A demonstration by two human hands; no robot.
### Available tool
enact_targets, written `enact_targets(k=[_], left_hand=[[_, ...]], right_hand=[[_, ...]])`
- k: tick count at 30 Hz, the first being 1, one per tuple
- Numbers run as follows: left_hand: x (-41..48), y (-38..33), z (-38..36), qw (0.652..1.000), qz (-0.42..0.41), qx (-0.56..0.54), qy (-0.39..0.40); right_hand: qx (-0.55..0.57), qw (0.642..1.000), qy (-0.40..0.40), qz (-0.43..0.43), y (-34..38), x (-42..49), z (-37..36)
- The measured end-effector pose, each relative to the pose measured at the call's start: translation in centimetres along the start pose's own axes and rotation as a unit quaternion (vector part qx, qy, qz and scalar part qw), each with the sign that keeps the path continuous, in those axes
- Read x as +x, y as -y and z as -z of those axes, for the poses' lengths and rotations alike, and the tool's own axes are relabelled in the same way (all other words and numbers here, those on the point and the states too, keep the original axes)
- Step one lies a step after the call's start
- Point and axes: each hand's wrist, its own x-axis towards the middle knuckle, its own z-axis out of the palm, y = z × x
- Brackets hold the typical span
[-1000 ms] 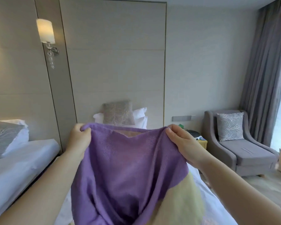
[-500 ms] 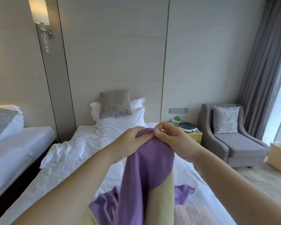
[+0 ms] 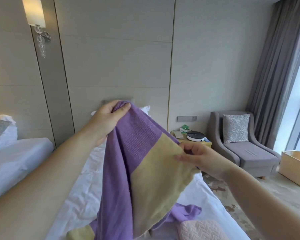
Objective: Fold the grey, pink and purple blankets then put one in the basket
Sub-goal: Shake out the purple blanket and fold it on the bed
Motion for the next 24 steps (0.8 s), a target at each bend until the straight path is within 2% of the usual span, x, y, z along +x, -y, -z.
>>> enact_targets(k=[4,7,9,12,14,18,24], left_hand=[[-0.7,0.2,1.8,0.999,0.039,-0.005,0.008],[-1.7,1.6,2.5,0.991,0.093,0.093,0.027],[-2.8,2.9,2.0,0.979,0.141,0.119,0.089],[-5.2,4.8,-0.7,0.948,0.174,0.103,0.244],[-6.2,5.6,-2.8,0.939,0.179,0.074,0.285],[-6.3,5.8,-4.2,0.962,0.166,0.062,0.208],[-5.6,4.7,-3.8,0.984,0.093,0.043,0.144]], right_hand=[[-0.010,0.991,-0.118,0.069,1.4,0.7,0.6],[-0.061,0.982,-0.161,0.083,2.0,2.0,0.3],[-0.107,0.982,-0.137,0.080,2.6,2.7,-0.3],[-0.163,0.982,-0.058,0.076,3.3,3.8,-2.1],[-0.185,0.981,-0.013,0.064,3.2,4.5,-3.4],[-0.130,0.991,0.006,0.043,2.6,4.8,-3.6],[-0.044,0.996,0.073,0.019,0.9,3.3,-1.7]])
